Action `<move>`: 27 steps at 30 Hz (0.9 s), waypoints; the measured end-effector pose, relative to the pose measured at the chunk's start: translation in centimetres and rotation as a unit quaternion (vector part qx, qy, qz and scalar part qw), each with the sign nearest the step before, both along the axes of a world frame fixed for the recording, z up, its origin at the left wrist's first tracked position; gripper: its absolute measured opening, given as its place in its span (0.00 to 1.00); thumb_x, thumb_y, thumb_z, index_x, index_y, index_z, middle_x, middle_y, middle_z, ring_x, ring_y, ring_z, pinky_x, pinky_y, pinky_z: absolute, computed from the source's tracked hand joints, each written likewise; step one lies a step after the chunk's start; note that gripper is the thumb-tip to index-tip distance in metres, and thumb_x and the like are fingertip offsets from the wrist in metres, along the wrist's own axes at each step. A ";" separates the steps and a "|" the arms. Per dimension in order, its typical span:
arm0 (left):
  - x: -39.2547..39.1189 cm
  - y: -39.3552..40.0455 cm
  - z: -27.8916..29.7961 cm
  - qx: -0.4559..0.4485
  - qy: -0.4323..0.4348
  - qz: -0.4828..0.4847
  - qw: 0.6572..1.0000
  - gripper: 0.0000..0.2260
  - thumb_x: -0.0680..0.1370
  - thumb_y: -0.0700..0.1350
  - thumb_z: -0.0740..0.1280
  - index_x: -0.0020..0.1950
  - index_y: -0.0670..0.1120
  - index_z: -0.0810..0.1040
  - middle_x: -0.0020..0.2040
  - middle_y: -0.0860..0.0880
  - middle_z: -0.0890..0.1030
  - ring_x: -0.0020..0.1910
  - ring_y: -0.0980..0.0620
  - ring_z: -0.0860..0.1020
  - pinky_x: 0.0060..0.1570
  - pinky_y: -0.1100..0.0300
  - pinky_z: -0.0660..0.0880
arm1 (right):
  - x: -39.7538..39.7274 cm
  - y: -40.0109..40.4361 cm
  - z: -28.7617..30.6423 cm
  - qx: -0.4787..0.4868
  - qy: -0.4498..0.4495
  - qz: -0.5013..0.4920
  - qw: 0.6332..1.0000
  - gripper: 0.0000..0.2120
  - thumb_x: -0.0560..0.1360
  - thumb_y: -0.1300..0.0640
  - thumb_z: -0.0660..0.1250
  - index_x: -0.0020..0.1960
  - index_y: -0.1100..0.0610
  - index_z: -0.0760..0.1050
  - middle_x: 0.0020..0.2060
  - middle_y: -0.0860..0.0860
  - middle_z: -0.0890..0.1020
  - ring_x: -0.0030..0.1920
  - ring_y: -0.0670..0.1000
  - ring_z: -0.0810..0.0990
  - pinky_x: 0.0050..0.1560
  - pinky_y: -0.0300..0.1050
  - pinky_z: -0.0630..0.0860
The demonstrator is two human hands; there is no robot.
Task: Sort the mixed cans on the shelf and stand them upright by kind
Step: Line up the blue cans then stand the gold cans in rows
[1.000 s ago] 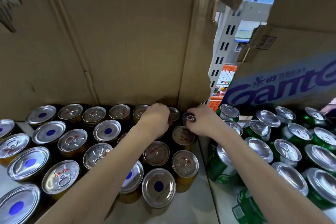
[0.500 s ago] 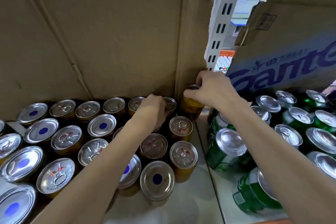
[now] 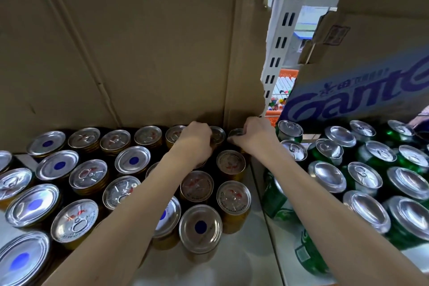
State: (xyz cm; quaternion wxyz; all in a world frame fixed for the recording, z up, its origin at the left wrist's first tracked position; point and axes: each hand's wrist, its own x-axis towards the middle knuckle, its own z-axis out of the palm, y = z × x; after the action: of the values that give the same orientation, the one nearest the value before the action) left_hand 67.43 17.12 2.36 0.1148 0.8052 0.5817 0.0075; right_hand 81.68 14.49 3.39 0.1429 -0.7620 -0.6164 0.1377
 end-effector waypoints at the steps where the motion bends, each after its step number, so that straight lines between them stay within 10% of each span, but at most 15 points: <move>1: 0.0 -0.1 0.0 0.001 -0.005 0.002 1.000 0.12 0.77 0.45 0.66 0.58 0.42 0.78 0.55 0.42 0.79 0.54 0.44 0.77 0.49 0.57 0.72 | 0.0 0.1 -0.2 0.002 0.009 -0.009 1.000 0.18 0.71 0.46 0.71 0.46 0.61 0.75 0.44 0.56 0.75 0.42 0.54 0.73 0.27 0.39 0.58; 8: -1.1 -2.2 0.1 0.065 -0.033 -0.016 0.997 0.19 0.74 0.51 0.69 0.61 0.44 0.75 0.57 0.44 0.76 0.57 0.44 0.74 0.54 0.55 0.70 | -0.7 -2.5 -0.2 0.037 -0.071 -0.004 0.997 0.26 0.73 0.42 0.66 0.61 0.60 0.67 0.61 0.60 0.68 0.59 0.60 0.70 0.55 0.51 0.71; 16: -2.6 -4.0 1.2 0.029 0.008 0.012 0.999 0.23 0.70 0.58 0.71 0.55 0.41 0.75 0.58 0.44 0.74 0.58 0.45 0.72 0.47 0.58 0.66 | -2.2 -4.7 0.1 -0.104 -0.020 0.101 0.989 0.28 0.70 0.42 0.68 0.64 0.56 0.68 0.56 0.54 0.76 0.54 0.55 0.76 0.46 0.44 0.73; 23: -2.0 -4.0 2.2 -0.014 0.044 0.024 0.999 0.27 0.69 0.61 0.71 0.54 0.40 0.75 0.56 0.42 0.76 0.55 0.45 0.75 0.44 0.59 0.67 | -1.8 -5.3 1.7 -0.017 -0.043 0.085 0.995 0.20 0.66 0.40 0.69 0.43 0.56 0.71 0.40 0.53 0.76 0.43 0.55 0.77 0.36 0.44 0.71; 27: -1.7 -3.9 2.8 -0.049 0.056 0.040 0.996 0.28 0.68 0.61 0.72 0.56 0.40 0.76 0.54 0.43 0.76 0.55 0.45 0.76 0.46 0.58 0.70 | -0.6 -5.9 5.3 0.031 -0.033 0.061 0.997 0.26 0.69 0.37 0.65 0.56 0.56 0.76 0.49 0.53 0.79 0.48 0.54 0.77 0.47 0.47 0.78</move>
State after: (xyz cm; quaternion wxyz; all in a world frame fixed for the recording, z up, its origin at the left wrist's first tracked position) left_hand 65.70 13.20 5.17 0.1211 0.7741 0.6183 -0.0617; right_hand 81.11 8.63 8.70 0.1374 -0.7226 -0.6697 0.1020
